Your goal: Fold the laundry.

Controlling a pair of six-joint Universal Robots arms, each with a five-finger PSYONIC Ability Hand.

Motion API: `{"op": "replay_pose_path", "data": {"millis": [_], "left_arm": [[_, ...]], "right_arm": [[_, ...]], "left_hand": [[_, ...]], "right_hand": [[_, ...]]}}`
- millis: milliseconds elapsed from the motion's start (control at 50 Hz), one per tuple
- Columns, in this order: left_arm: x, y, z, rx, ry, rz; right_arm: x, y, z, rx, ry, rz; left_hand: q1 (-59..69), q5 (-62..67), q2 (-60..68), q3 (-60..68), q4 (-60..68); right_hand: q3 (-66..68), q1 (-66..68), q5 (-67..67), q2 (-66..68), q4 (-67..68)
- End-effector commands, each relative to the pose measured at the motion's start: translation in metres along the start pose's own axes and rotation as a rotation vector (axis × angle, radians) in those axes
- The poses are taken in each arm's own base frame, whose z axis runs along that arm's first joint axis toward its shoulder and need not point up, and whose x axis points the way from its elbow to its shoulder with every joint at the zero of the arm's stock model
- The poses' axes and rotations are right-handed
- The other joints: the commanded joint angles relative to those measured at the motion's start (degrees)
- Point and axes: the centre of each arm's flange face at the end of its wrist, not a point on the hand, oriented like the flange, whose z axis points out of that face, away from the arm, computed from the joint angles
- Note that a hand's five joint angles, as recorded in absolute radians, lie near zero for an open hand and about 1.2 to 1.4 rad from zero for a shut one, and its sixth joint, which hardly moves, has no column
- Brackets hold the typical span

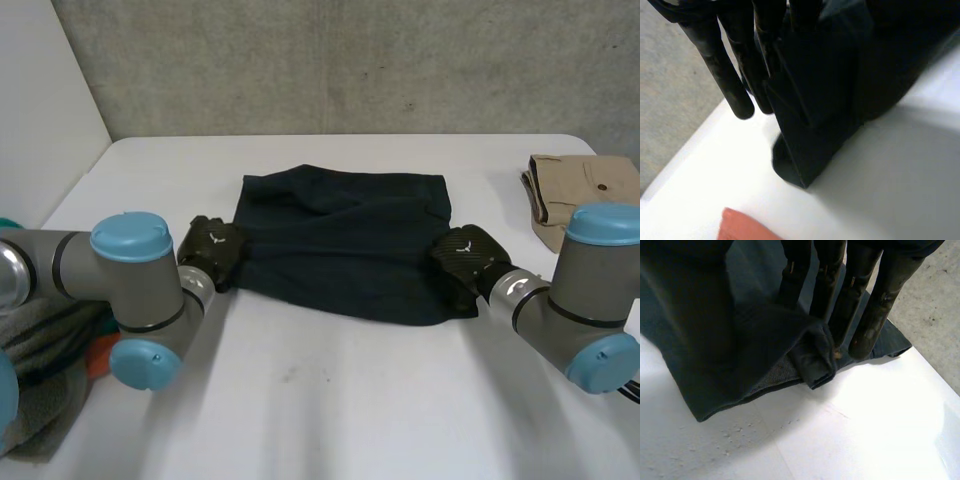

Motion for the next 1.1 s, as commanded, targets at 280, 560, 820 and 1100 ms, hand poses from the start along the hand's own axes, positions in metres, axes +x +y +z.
{"op": "replay_pose_path", "data": {"millis": [280, 560, 820, 1100], "left_arm": [[-0.032, -0.059, -0.063, 0.033, -0.012, -0.03], [-0.039, -0.076, -0.055, -0.007, 0.016, -0.192], [-0.044, -0.085, -0.038, -0.022, 0.019, -0.311], [-0.052, -0.09, -0.035, -0.007, -0.002, -0.376]], "right_arm": [[0.034, -0.056, -0.037, -0.007, 0.056, 0.009], [0.01, -0.035, -0.053, -0.132, -0.03, 0.231], [-0.023, -0.021, -0.047, -0.048, -0.016, 0.344], [-0.03, -0.01, -0.003, -0.034, 0.061, 0.284]], "left_hand": [[29.51, 30.13, 29.61, 29.79, 29.62], [29.51, 30.13, 29.61, 29.79, 29.62], [29.51, 30.13, 29.61, 29.79, 29.62], [29.51, 30.13, 29.61, 29.79, 29.62]], "right_hand": [[17.2, 27.0, 21.4, 18.32, 17.12], [-26.46, -16.65, -22.26, -25.33, -26.53], [-30.66, -20.86, -26.47, -29.54, -30.74], [8.45, 18.26, 12.65, 9.58, 8.38]]}}
